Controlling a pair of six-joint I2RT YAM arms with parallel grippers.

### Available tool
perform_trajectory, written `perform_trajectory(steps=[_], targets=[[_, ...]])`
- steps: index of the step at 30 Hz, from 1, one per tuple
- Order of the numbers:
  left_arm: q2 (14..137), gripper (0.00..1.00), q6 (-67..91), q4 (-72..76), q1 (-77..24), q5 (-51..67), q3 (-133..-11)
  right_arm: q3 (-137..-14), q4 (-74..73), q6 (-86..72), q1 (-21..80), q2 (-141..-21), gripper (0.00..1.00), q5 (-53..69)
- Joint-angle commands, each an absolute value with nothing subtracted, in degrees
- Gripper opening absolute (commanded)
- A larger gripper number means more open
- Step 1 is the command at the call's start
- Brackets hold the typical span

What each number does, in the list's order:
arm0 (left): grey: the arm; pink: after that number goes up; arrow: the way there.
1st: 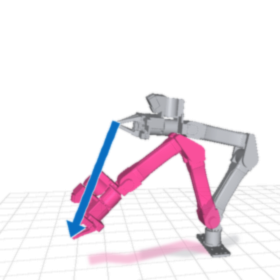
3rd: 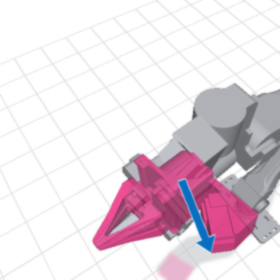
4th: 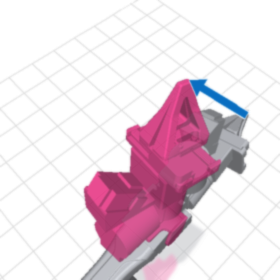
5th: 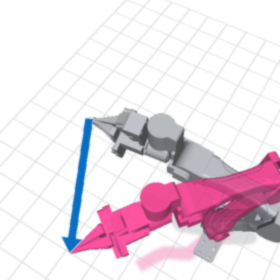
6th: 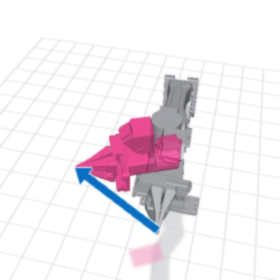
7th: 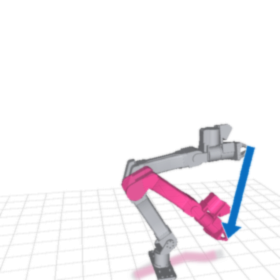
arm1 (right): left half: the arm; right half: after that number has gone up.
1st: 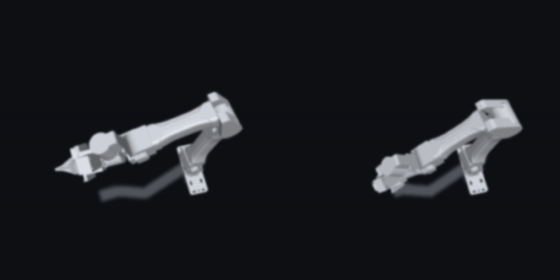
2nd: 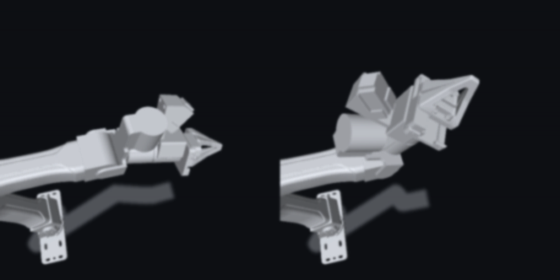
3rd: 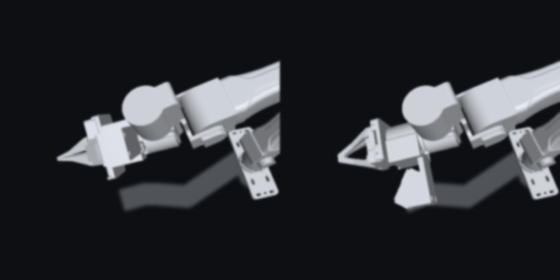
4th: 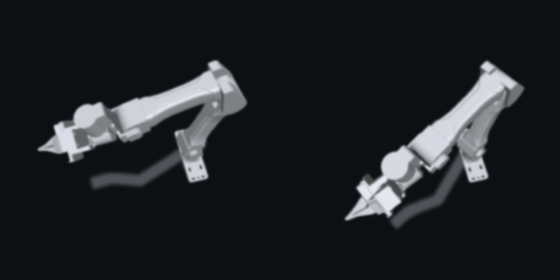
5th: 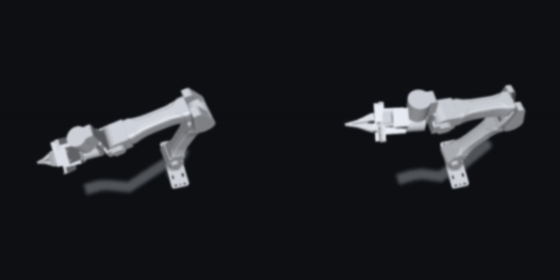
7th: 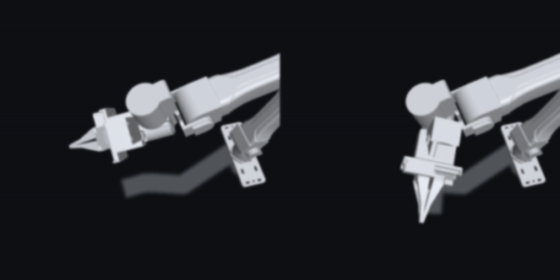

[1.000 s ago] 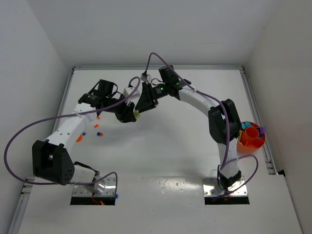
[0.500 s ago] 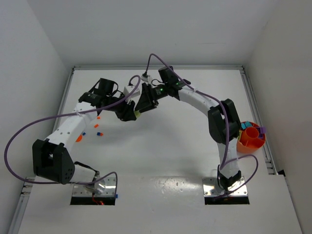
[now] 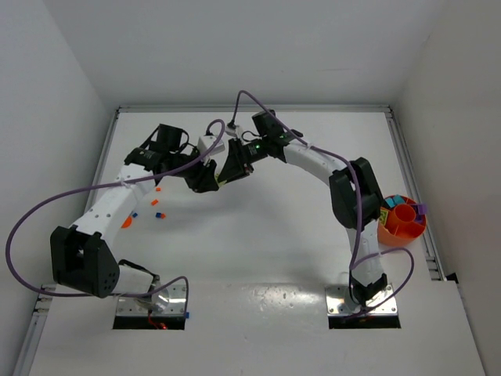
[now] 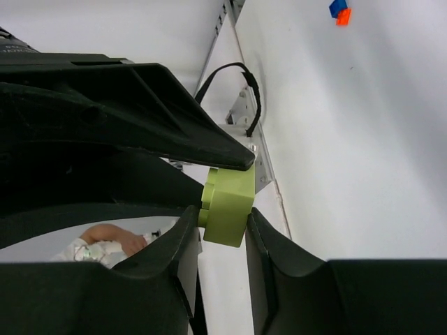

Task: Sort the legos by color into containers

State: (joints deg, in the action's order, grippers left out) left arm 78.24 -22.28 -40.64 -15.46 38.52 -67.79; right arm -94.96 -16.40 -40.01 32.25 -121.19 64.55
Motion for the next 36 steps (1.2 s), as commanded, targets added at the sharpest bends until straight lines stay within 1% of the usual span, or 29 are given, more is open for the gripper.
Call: perform_trajectory(steps=[1,2,3,4,5,6,7,8,9,11,12,13,14,15,16,20,21,23,24,26,27,28,29,33,36], targets=[[76.9,0.3,-22.5,-38.7,-16.1,41.3,-70.0,-96.0,-14.7,-39.6,32.8,-122.0,0.21,64.9],[76.9,0.3,-22.5,-38.7,-16.1,41.3,-70.0,-96.0,-14.7,-39.6,32.8,-122.0,0.16,64.9],[76.9,0.33,-22.5,-38.7,-16.6,41.3,-70.0,-96.0,-14.7,-39.6,32.8,-122.0,0.12,64.9],[76.9,0.45,-22.5,-38.7,-16.6,41.3,-70.0,-96.0,-14.7,-39.6,32.8,-122.0,0.08,64.9],[76.9,0.54,-22.5,-38.7,-16.6,41.3,-70.0,-96.0,-14.7,-39.6,32.8,-121.4,0.02,64.9],[76.9,0.63,-22.5,-38.7,-16.6,41.3,-70.0,-96.0,-15.3,-38.6,31.9,-121.4,0.0,64.3],[76.9,0.82,-21.8,-38.7,-16.6,40.8,-70.0,-96.0,-16.3,-37.7,31.9,-120.6,0.0,63.7],[76.4,0.91,-21.8,-38.7,-16.6,39.7,-70.0,-96.0,-17.8,-36.1,30.9,-120.1,0.0,62.9],[76.4,1.0,-21.3,-38.1,-16.1,38.9,-70.6,-97.1,-24.0,-30.1,29.1,-118.9,0.0,59.9],[75.8,1.0,-20.2,-38.1,-14.5,38.8,-70.6,-99.9,-33.1,-21.5,27.0,-117.9,0.0,55.0],[75.8,1.0,-19.0,-37.6,-13.5,38.8,-70.6,-103.2,-37.7,-17.4,25.8,-117.9,0.0,52.2],[75.2,1.0,-17.9,-37.6,-12.6,38.3,-70.6,-104.5,-41.6,-13.7,22.7,-117.2,0.0,48.0],[74.5,1.0,-16.7,-37.1,-10.9,38.3,-70.6,-105.5,-48.5,-8.1,20.7,-116.3,0.0,46.3],[74.5,1.0,-16.2,-37.1,-10.0,36.7,-70.6,-105.5,-51.1,-5.7,18.5,-115.5,0.0,44.9],[74.5,1.0,-15.4,-37.1,-8.3,36.0,-70.6,-104.4,-55.7,-0.7,13.7,-113.2,0.0,42.2],[75.1,1.0,-14.9,-36.0,-5.2,36.0,-70.6,-99.3,-63.1,13.0,4.3,-105.1,0.0,31.0],[75.8,1.0,-15.4,-36.0,-4.3,36.6,-70.6,-97.7,-63.6,14.9,2.8,-99.7,0.0,26.7],[77.2,1.0,-15.4,-36.0,-3.6,38.0,-70.6,-92.8,-65.6,20.9,-0.8,-94.5,0.0,22.5],[78.8,1.0,-15.4,-36.0,-3.6,39.5,-70.6,-91.0,-66.4,22.7,-2.0,-90.0,0.0,18.7],[80.4,1.0,-15.4,-36.0,-3.0,40.7,-70.6,-85.6,-67.8,25.5,-4.6,-86.0,0.0,15.7],[81.0,1.0,-14.9,-36.0,-2.4,40.7,-71.1,-84.0,-69.2,27.1,-7.6,-84.2,0.0,13.7],[81.6,1.0,-14.9,-35.4,-2.4,42.2,-71.1,-82.5,-69.8,27.6,-9.1,-82.5,0.0,13.1],[81.6,1.0,-14.9,-34.4,-2.4,42.2,-71.1,-79.7,-69.8,27.6,-10.4,-79.1,0.0,12.4],[81.6,1.0,-12.2,-30.2,-1.8,41.1,-68.4,-72.9,-71.1,29.3,-16.6,-72.8,0.0,10.0],[80.4,1.0,-12.8,-29.6,-1.3,40.4,-67.0,-67.6,-71.1,30.4,-19.5,-70.1,0.0,7.8]])
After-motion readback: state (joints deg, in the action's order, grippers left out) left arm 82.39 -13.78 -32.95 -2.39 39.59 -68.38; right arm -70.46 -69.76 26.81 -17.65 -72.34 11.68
